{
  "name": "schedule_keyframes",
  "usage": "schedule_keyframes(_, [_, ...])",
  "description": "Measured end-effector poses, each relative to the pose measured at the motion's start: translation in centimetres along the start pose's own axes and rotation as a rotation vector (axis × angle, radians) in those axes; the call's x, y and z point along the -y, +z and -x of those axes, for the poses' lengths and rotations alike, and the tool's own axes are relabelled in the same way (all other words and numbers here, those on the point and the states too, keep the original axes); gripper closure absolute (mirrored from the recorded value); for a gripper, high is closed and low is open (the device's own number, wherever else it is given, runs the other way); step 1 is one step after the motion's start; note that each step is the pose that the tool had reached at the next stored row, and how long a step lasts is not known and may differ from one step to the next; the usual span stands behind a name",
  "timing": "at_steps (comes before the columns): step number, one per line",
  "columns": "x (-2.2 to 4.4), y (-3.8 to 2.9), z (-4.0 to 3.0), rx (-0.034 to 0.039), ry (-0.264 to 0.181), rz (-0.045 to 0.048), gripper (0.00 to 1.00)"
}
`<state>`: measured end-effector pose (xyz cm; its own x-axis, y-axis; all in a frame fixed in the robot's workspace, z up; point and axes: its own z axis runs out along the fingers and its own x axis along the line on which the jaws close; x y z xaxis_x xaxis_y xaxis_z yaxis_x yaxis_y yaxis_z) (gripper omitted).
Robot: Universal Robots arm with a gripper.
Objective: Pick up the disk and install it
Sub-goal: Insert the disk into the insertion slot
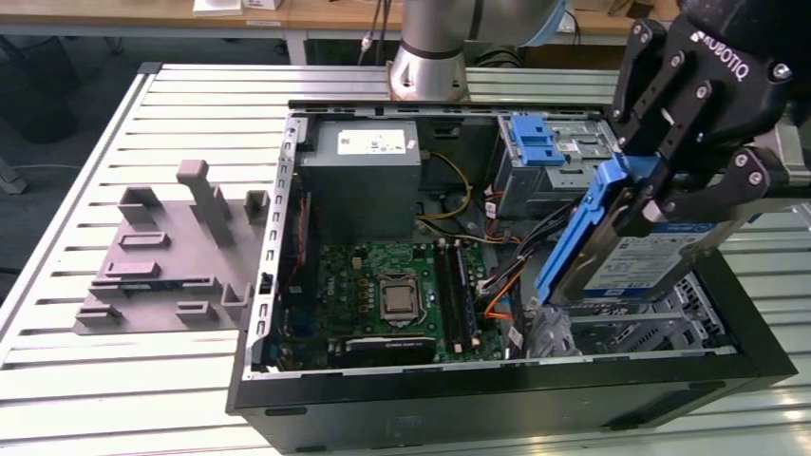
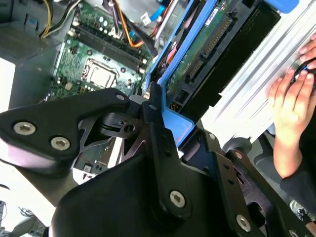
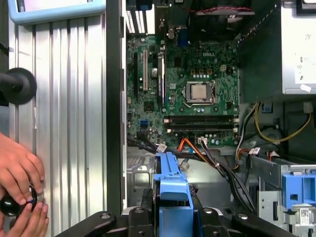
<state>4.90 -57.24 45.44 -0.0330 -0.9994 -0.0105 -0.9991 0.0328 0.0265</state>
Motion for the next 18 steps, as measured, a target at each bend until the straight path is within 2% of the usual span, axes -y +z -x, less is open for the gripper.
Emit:
schedule_keyframes(3, [0.75,0.09,0.03,-0.0002,0.000,-0.0001,0.64])
schedule_keyframes(9, [0.88,0.11,0.03,-0.0001,0.000,0.0000,0.64])
schedule_keyframes(18, [2.13,0.40,0.07,-0.0002,0.000,0.0000,0.64])
